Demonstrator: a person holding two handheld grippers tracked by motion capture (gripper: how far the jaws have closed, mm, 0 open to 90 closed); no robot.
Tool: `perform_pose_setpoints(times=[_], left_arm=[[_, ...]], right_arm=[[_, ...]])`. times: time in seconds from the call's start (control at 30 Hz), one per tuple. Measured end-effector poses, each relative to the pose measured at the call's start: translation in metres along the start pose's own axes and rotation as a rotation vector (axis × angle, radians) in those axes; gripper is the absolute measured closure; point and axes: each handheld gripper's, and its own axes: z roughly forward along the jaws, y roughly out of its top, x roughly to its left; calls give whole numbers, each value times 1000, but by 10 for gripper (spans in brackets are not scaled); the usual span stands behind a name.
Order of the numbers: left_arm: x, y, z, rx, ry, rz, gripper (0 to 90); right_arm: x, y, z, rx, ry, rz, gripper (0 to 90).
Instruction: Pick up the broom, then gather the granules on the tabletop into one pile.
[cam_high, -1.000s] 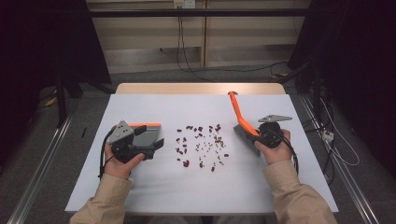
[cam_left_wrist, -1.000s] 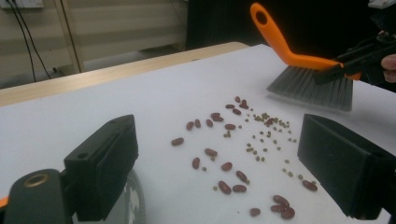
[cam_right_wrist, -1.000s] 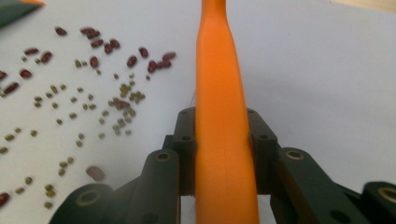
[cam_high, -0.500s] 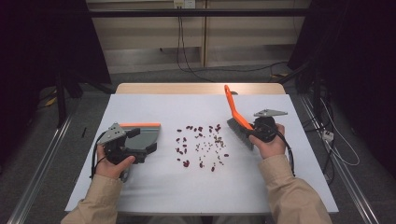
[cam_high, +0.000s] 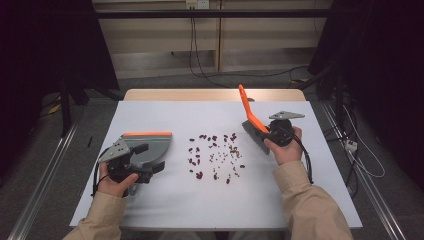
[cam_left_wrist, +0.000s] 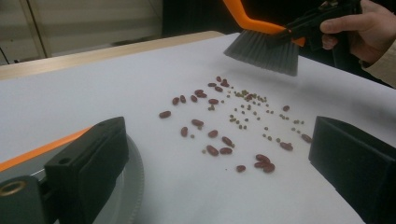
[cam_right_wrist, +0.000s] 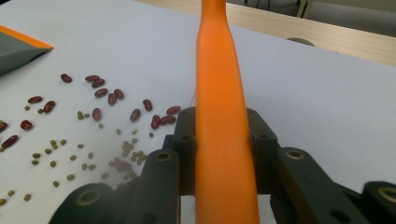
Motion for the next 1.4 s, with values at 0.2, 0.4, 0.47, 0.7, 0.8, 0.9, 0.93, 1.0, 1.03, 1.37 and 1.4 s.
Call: perform_pose_setpoints(times=[0.2, 0.4, 0.47, 0.7, 0.8, 0.9, 0.93, 1.0, 1.03, 1.37, 1.4], left_arm=[[-3, -4, 1, 13, -13, 11, 47], [-4, -6, 1, 12, -19, 6, 47], [-4, -6, 0, 7, -14, 3, 47], [-3, -6, 0, 0, -24, 1, 48], [-3, -5, -1, -5, -27, -1, 49], [-3, -6, -1, 0, -20, 1, 49], [-3, -5, -2, -4, -19, -3, 49], [-3, -5, -2, -4, -19, -3, 49], [-4, -6, -2, -3, -16, -3, 49], [-6, -7, -4, 1, -11, 1, 50], [-6, -7, -4, 1, -8, 1, 50]], right_arm=[[0, 2, 9, 2, -8, -13, 712], [-2, 5, 12, 2, -16, -23, 712], [-2, 7, 12, -2, -17, -24, 712], [-3, 14, 14, -7, -16, -27, 713], [-4, 16, 19, -4, -13, -28, 712], [-6, 18, 26, 1, -14, -25, 712], [-7, 19, 27, -2, -16, -31, 712], [-7, 21, 31, -6, -12, -32, 712], [-7, 21, 32, -7, -14, -35, 712], [-11, 24, 54, -19, -25, -67, 712], [-11, 25, 57, -16, -25, -80, 712]])
